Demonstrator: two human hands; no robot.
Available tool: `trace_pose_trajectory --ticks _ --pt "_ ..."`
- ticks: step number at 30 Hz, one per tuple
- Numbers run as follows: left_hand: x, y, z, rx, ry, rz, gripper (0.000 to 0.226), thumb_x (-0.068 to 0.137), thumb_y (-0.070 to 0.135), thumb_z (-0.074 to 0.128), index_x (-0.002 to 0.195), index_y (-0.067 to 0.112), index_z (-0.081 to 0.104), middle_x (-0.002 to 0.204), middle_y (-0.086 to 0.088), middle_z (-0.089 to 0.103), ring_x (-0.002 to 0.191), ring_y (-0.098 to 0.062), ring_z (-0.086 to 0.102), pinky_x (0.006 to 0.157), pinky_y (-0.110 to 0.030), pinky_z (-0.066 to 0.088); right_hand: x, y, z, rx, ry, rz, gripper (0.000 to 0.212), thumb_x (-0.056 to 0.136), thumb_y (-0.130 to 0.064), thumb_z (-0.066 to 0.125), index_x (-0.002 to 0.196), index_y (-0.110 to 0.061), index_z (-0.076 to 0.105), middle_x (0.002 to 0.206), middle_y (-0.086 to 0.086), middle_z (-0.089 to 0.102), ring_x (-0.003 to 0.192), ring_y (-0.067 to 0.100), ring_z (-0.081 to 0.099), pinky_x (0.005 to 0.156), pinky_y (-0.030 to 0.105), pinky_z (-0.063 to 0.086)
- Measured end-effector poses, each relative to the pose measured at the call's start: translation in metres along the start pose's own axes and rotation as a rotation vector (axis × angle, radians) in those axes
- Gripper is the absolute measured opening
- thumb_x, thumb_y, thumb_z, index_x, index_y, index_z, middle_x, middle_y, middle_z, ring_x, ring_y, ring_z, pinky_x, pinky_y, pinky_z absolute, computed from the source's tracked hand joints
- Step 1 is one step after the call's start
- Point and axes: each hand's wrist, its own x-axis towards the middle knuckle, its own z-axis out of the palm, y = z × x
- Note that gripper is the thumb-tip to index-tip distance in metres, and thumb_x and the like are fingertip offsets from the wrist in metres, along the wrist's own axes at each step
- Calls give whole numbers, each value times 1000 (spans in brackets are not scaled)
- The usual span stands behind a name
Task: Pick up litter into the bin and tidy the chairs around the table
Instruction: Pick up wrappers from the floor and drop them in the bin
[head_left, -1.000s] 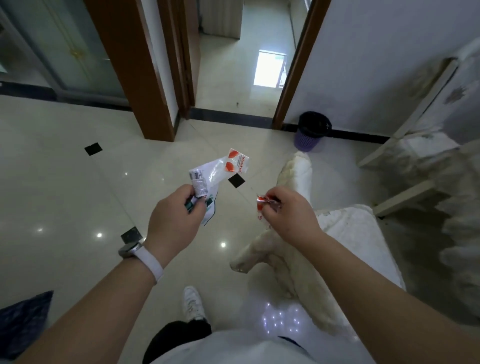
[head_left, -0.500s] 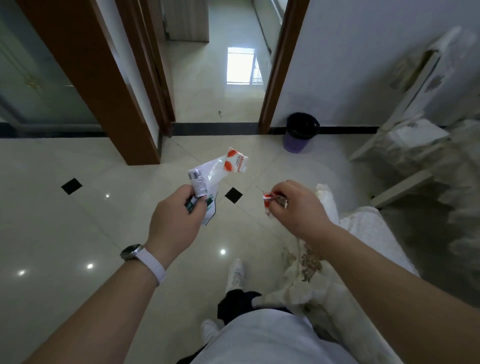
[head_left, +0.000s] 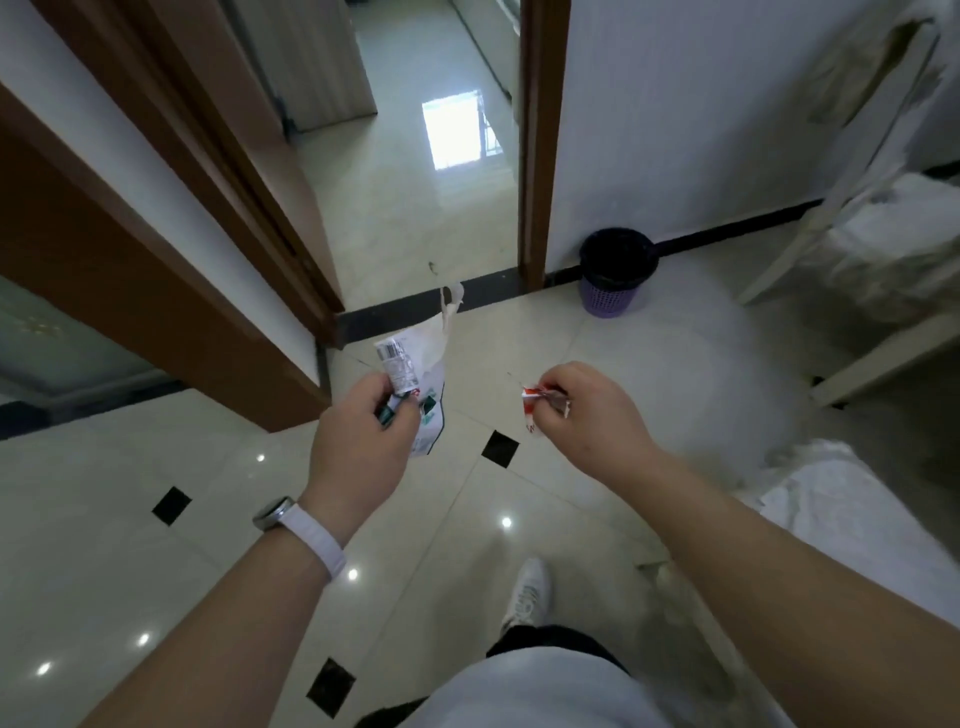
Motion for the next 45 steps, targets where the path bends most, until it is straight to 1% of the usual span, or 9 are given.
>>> trace_pose_trajectory --ticks 5,12,15,17,20,26,31,40,45 --pt "66 19 19 16 -11 54 18 93 20 62 75 20 57 70 5 62 64 -1 56 55 -21 39 51 22 -30 -20 68 83 14 88 -33 60 77 -24 60 81 -9 55 77 9 51 66 29 42" --pt "154 27 50 -6 -138 110 7 93 22 62 87 22 65 80 7 69 74 -8 64 67 -35 51 107 32 -39 2 159 201 12 87 -30 61 77 -26 59 82 -6 57 76 12 52 66 29 41" --pt "199 33 61 -16 -216 151 14 93 20 62 82 28 63 76 14 67 73 2 61 58 -19 45 135 34 -39 -7 200 261 12 88 -29 62 78 -23 61 82 -5 58 77 13 53 68 31 45" --pt "236 38 68 -37 -254 164 10 93 21 61 84 25 64 74 13 66 74 4 59 58 -19 43 159 34 -41 -31 221 295 14 88 -30 62 78 -21 62 81 -4 58 77 14 54 69 33 47" --pt "299 46 73 -55 -296 207 15 93 24 61 78 25 59 70 9 64 70 -3 58 60 -33 45 202 31 -46 -85 252 370 17 90 -33 60 80 -20 62 83 -4 58 78 15 55 67 32 46" --pt "415 65 74 -94 -368 318 23 92 23 61 71 29 53 71 8 63 68 -21 58 61 -35 44 280 12 -56 -146 381 437 13 89 -31 62 81 -21 63 84 -6 57 80 11 52 66 28 41" --pt "475 86 91 -83 -433 390 17 93 25 62 77 22 58 73 6 64 71 -17 59 59 -31 43 313 18 -64 -116 444 517 14 89 -32 62 76 -27 61 84 -8 56 78 7 52 63 22 39" --pt "548 141 175 -31 -541 473 10 92 25 62 90 15 64 81 -4 68 79 -25 62 70 -42 50 370 90 -97 -135 498 621 13 89 -29 61 79 -22 63 79 -8 54 73 5 49 58 18 33" --pt "602 178 244 55 -560 481 8 92 28 62 91 20 64 83 1 69 79 -24 65 70 -46 55 431 174 -118 -83 468 651 14 90 -33 60 85 -20 63 82 -6 56 73 10 53 63 26 46"
